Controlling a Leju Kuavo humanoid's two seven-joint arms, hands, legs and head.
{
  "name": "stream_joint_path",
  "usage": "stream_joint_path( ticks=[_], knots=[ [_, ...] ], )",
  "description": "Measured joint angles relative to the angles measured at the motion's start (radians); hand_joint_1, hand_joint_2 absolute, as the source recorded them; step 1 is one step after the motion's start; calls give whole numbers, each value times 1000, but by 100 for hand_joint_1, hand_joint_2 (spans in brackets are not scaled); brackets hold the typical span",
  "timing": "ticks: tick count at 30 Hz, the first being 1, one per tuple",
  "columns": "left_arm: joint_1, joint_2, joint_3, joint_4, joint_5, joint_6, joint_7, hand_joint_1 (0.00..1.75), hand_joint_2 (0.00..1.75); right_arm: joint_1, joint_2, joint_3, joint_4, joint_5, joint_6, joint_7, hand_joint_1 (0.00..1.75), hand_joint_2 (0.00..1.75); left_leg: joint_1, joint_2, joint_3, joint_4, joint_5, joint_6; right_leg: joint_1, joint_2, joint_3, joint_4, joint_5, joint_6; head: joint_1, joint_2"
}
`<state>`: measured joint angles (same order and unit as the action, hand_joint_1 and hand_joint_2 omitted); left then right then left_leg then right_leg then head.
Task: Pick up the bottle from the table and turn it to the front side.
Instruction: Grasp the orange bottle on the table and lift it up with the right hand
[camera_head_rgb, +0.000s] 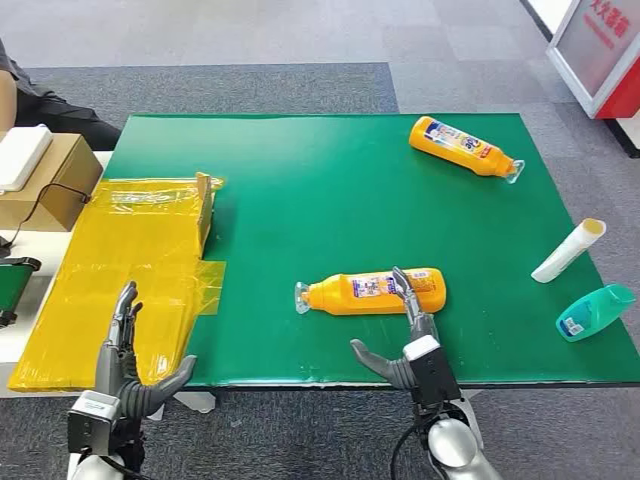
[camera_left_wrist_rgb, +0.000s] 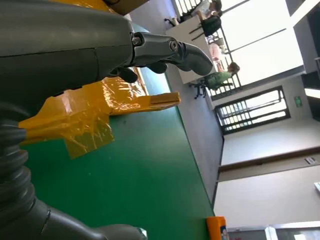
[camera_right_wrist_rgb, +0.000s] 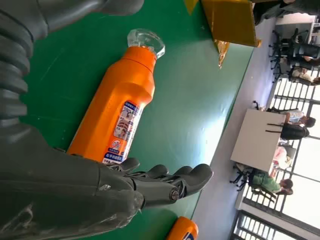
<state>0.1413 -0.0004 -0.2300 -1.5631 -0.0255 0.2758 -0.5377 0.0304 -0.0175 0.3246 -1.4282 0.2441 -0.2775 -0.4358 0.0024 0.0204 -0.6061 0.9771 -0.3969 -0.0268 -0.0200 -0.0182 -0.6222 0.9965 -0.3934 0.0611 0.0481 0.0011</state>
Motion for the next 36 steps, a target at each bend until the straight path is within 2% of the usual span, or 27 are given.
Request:
stream_joint_path(
  ticks=[13,18,23,27,32,36],
  knots=[
    [26,-16,-2,35,-40,13,45,0,175,-8,1,0,6,167,-55,78,0,175,0,0,0,0,0,0,0,0,0,0,0,0,0,0],
    [28,-16,-4,48,-81,0,66,0,175,-54,-22,0,27,399,-110,216,0,175,0,0,0,0,0,0,0,0,0,0,0,0,0,0],
    [20,-16,-7,61,-106,-29,75,0,175,-154,-82,-1,80,548,-21,354,0,175,-1,0,0,0,1,1,-1,0,0,0,2,1,0,0],
    [8,-19,-8,73,-110,-50,77,0,0,-256,-136,-1,148,606,90,427,0,175,-2,0,0,0,2,3,-2,0,0,0,3,2,0,0],
    [-10,-24,-9,95,-111,-64,75,0,0,-375,-187,18,273,611,253,478,0,175,-2,0,0,0,3,3,-2,0,0,0,4,2,0,0],
    [-21,-25,-9,113,-111,-67,72,0,0,-434,-206,36,356,592,320,487,0,175,-2,0,0,0,3,3,-2,0,0,0,4,2,0,0]
  ],
)
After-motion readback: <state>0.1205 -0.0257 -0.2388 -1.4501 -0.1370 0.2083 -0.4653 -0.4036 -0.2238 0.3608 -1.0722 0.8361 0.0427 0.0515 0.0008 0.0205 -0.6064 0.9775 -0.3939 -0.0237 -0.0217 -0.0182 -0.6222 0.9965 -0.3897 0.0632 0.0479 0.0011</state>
